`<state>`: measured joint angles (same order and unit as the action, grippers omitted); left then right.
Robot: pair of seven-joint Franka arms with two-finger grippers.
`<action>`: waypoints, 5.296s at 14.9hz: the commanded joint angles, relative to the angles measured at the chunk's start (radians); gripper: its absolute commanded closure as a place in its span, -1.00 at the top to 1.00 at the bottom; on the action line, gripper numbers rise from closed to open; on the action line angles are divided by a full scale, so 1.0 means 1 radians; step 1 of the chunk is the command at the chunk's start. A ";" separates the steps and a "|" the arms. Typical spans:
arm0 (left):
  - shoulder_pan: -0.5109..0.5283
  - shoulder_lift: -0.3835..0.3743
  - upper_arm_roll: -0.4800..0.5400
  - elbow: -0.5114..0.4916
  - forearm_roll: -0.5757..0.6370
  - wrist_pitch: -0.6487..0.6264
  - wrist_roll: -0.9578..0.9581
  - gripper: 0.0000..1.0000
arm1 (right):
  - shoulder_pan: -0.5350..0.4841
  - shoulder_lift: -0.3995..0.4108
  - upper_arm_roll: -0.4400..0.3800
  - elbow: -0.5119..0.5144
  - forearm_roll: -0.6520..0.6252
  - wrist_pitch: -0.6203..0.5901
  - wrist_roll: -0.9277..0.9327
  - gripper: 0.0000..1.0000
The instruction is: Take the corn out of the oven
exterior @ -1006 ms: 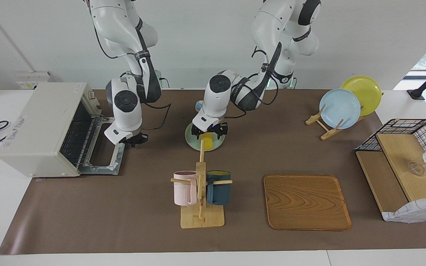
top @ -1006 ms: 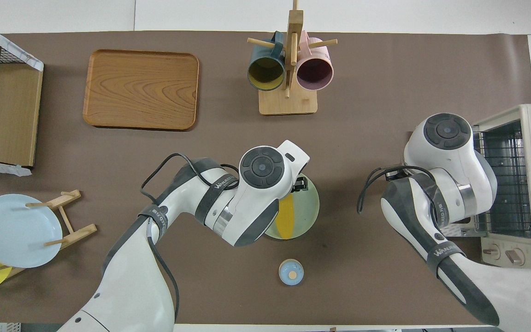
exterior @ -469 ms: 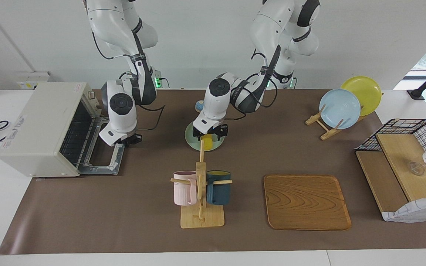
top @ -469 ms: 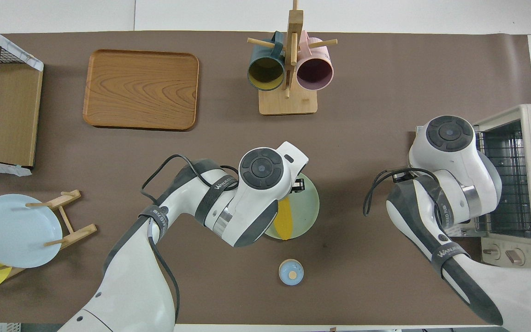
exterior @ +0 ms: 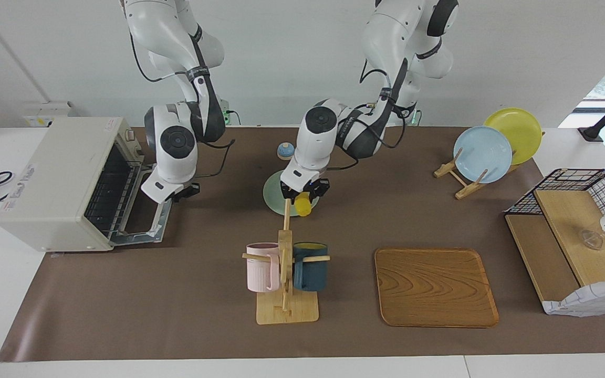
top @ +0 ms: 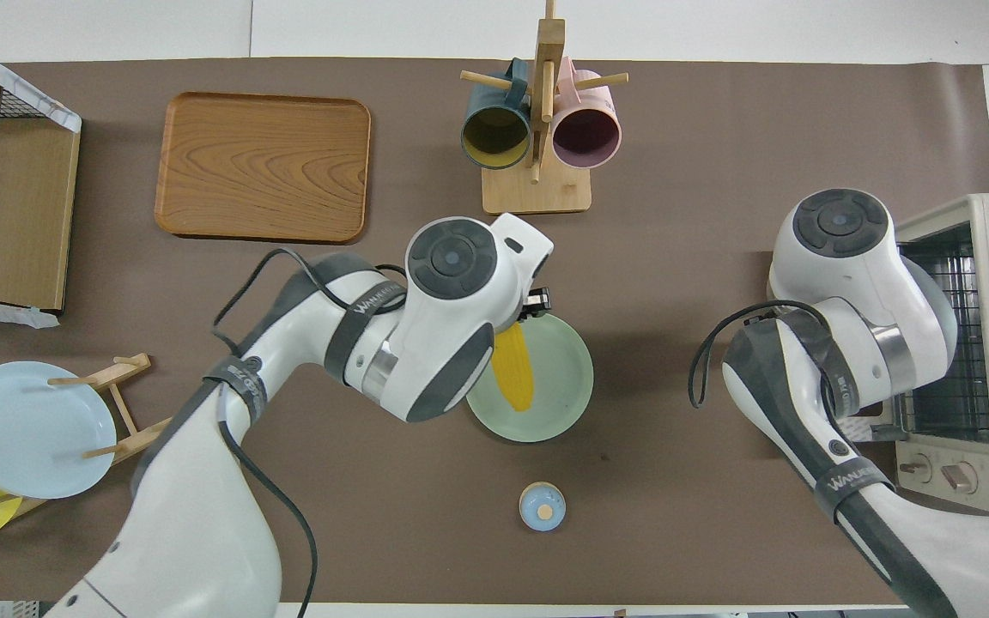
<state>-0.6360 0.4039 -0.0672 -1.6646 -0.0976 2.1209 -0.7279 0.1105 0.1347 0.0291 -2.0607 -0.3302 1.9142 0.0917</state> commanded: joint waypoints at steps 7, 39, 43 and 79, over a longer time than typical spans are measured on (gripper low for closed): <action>0.355 0.105 0.000 0.316 0.093 -0.239 0.373 -1.00 | -0.175 -0.127 -0.021 0.080 -0.015 -0.159 -0.226 -0.93; 0.450 0.512 0.037 0.720 0.173 -0.055 0.421 -1.00 | -0.085 -0.156 -0.060 0.422 0.321 -0.432 -0.196 1.00; 0.452 0.504 0.035 0.715 0.173 -0.067 0.421 -0.97 | -0.057 -0.165 -0.098 0.412 0.321 -0.431 -0.194 1.00; 0.496 -0.445 0.007 0.060 0.052 -0.673 0.417 1.00 | -0.037 -0.187 -0.161 0.409 0.332 -0.409 -0.144 1.00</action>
<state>-0.1824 -0.0572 -0.0328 -1.5938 -0.0079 1.4133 -0.3138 0.0711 -0.0430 -0.1272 -1.6450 0.0058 1.5030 -0.0635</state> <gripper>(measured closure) 0.000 0.000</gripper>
